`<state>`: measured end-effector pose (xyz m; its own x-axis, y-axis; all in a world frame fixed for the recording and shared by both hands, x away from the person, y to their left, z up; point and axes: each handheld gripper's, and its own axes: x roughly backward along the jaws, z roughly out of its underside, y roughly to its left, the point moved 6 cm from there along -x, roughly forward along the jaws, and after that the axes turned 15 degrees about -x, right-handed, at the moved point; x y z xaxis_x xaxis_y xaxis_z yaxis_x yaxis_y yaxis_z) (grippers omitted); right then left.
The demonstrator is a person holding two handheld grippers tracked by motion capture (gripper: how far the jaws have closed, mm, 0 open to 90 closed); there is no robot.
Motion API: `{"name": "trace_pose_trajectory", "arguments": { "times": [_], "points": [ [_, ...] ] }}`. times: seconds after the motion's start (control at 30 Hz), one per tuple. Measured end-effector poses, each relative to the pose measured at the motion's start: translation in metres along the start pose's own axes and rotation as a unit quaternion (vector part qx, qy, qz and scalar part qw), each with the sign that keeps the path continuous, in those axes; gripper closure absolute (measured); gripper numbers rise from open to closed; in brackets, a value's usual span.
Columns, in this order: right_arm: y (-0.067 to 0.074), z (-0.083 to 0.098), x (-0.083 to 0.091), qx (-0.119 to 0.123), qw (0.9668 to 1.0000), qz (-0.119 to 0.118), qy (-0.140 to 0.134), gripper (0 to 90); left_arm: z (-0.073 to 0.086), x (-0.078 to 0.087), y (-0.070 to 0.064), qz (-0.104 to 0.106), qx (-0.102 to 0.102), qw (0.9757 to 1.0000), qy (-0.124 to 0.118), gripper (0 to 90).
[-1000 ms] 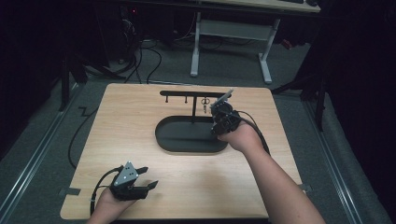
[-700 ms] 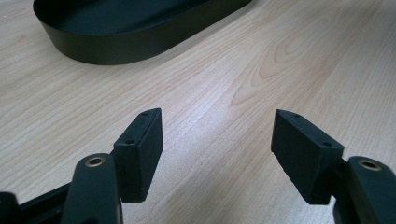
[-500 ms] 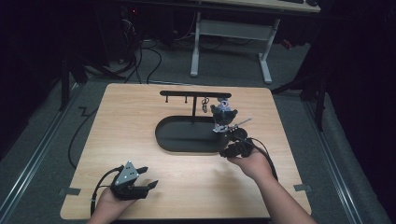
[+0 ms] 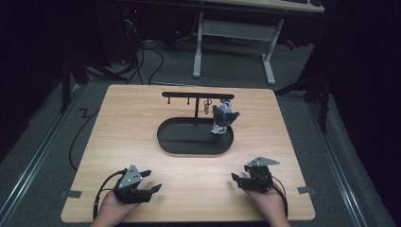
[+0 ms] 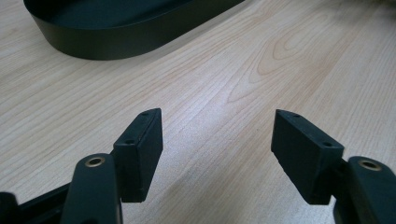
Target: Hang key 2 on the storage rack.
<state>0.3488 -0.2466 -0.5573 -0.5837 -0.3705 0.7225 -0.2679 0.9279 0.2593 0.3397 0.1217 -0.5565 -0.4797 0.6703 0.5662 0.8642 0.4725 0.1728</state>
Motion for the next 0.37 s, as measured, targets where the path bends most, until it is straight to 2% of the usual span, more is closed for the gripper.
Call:
{"name": "trace_pose_trajectory", "arguments": {
  "times": [0.03,0.1,0.13,0.27,0.37],
  "points": [
    [-0.001,0.005,0.002,0.001,1.0000,-0.001,-0.009,33.7,0.000,0.000,0.000,0.000,0.002,1.0000,0.001,34.7],
    [-0.007,0.020,0.012,0.010,0.9978,-0.003,-0.065,37.5,-0.002,-0.001,0.000,-0.002,0.010,0.9999,-0.005,34.8],
    [-0.009,0.023,0.017,0.015,0.9971,-0.008,-0.075,36.3,-0.003,-0.001,0.000,-0.001,0.013,0.9999,-0.007,34.8],
    [-0.020,0.023,0.026,0.003,0.9962,-0.002,-0.087,33.2,-0.007,-0.003,-0.006,0.000,0.008,0.9999,-0.007,34.8],
    [-0.024,0.022,0.026,-0.011,0.9955,-0.014,-0.093,30.9,-0.009,-0.006,-0.008,0.000,0.008,0.9999,-0.008,34.7]
  ]
}}
